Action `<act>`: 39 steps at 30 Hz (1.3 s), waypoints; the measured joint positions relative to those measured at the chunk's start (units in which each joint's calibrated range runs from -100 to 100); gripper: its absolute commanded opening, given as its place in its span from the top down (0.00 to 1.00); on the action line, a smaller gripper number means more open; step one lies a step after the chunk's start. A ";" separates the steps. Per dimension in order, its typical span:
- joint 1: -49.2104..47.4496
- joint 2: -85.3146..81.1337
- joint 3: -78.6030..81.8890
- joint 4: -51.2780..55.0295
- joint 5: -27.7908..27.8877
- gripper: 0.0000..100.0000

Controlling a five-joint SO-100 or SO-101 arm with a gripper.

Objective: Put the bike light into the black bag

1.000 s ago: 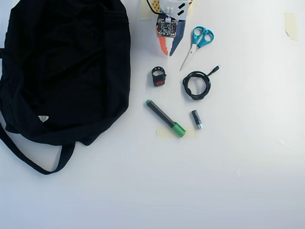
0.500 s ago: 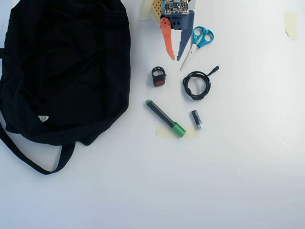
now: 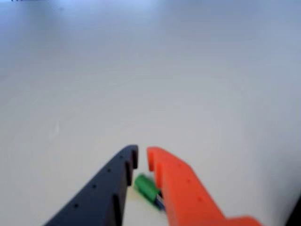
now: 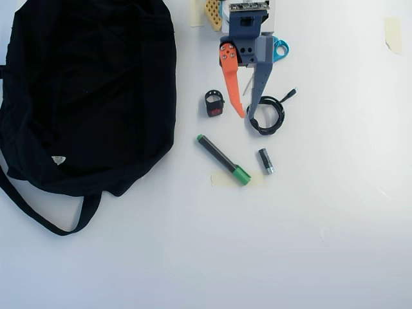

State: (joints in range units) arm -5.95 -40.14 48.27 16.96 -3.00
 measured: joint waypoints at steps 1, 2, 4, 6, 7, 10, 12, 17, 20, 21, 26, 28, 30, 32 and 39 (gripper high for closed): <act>0.00 2.16 -2.12 -0.26 0.00 0.97; 0.00 4.32 -4.64 -0.43 0.00 0.97; 0.15 8.80 -9.98 -0.43 0.00 0.97; 0.37 13.12 -15.57 -0.43 0.00 0.97; 0.59 15.28 -18.32 -0.43 0.00 0.97; 1.10 21.67 -26.18 -0.43 0.00 0.97; 1.47 25.40 -30.82 -0.43 0.00 0.97; 2.28 32.46 -39.86 -0.43 0.00 0.97; 2.94 34.87 -42.92 -0.43 0.00 0.97; 3.16 35.20 -43.40 -0.43 0.00 0.97; 3.53 35.37 -44.03 -0.43 0.10 0.97; 3.53 35.37 -44.03 -0.43 0.15 0.97; 3.45 35.37 -44.03 -0.43 0.20 0.97; 3.45 35.37 -44.03 -0.43 0.20 0.97; 3.82 35.45 -44.03 -0.43 0.20 0.97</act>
State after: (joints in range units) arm -2.13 -4.69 4.25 16.53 -2.81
